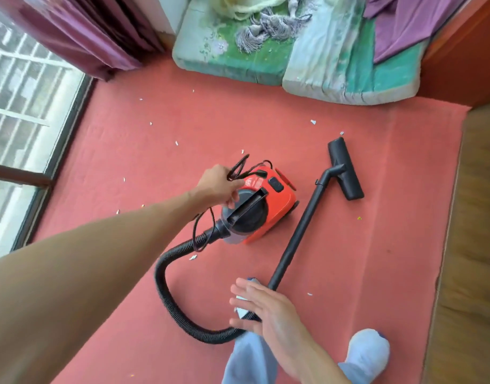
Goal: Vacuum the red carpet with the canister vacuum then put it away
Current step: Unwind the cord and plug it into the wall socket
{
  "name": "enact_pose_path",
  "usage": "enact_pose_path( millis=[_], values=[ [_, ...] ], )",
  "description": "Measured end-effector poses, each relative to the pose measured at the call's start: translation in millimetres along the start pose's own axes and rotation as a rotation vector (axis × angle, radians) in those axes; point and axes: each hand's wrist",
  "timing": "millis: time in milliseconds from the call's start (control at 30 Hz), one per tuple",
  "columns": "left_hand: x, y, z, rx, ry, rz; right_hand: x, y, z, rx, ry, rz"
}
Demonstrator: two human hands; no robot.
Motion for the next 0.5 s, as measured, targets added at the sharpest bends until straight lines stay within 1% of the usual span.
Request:
enact_pose_path(
  millis=[133,200,267,367,433,500],
  values=[
    [47,45,20,0.026,-0.054,0.035,-28,49,-25,-0.036,0.031,-0.03],
    [68,67,32,0.047,-0.027,-0.019,-43,76,-39,-0.043,0.058,-0.051],
    [84,90,44,0.048,-0.069,-0.089,-55,103,-51,-0.034,0.1,-0.052],
    [99,119,59,0.024,-0.121,-0.107,-68,139,-67,-0.02,0.146,-0.051],
    [105,136,67,0.008,-0.133,-0.12,-75,157,-76,-0.013,0.164,-0.028],
    [110,155,75,-0.015,-0.182,-0.13,-81,169,-86,0.01,0.167,0.031]
  ],
)
Point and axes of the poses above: each hand's wrist, its own y-axis away from the middle knuckle, its own x-axis out of the back of the hand, z = x × y, and after that the axes turned 2 degrees about -x, right-handed
